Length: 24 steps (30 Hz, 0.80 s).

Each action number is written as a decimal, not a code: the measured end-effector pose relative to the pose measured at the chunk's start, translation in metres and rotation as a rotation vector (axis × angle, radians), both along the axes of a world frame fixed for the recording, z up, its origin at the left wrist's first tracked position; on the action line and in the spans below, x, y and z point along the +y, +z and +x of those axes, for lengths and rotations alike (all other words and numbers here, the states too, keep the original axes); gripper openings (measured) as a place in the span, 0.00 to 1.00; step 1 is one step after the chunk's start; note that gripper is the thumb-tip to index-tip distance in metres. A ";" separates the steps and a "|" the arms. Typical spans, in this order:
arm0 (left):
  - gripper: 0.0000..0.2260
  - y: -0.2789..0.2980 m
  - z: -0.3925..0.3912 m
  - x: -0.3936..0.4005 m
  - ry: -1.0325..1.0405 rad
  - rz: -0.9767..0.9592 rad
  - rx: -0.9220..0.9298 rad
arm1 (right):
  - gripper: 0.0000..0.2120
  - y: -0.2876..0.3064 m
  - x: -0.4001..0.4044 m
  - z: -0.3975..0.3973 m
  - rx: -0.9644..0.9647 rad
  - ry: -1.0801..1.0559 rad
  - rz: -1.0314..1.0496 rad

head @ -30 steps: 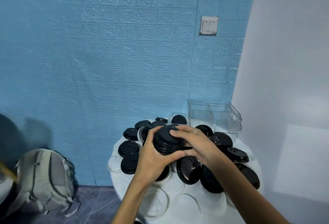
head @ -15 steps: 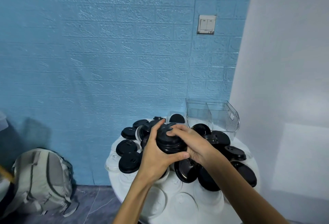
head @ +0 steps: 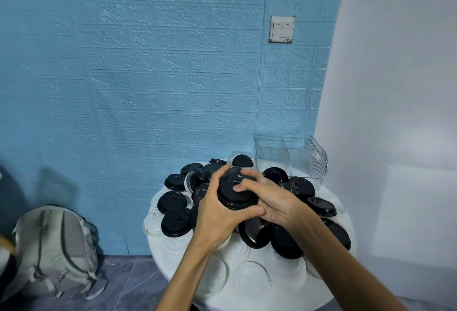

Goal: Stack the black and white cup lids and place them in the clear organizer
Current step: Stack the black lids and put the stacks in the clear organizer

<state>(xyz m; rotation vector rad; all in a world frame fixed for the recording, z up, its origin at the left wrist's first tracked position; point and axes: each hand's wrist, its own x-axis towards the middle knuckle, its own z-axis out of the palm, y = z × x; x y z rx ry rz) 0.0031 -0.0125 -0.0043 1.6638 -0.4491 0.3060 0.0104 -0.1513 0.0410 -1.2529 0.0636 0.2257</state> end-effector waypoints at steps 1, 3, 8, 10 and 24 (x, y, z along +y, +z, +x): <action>0.42 0.000 0.000 0.000 -0.005 -0.010 0.005 | 0.26 0.000 0.001 0.000 0.001 0.004 -0.001; 0.37 0.000 0.001 -0.002 0.011 -0.017 0.003 | 0.26 -0.001 0.002 -0.001 0.010 0.005 0.020; 0.38 -0.001 0.000 -0.005 0.074 -0.018 -0.036 | 0.28 0.000 0.003 -0.004 0.009 -0.015 0.024; 0.38 0.001 0.000 -0.003 0.038 -0.015 -0.031 | 0.28 0.001 0.003 -0.004 0.001 -0.012 0.001; 0.28 0.000 -0.003 0.001 0.021 -0.120 0.065 | 0.30 0.006 -0.050 -0.025 -0.162 0.043 -0.575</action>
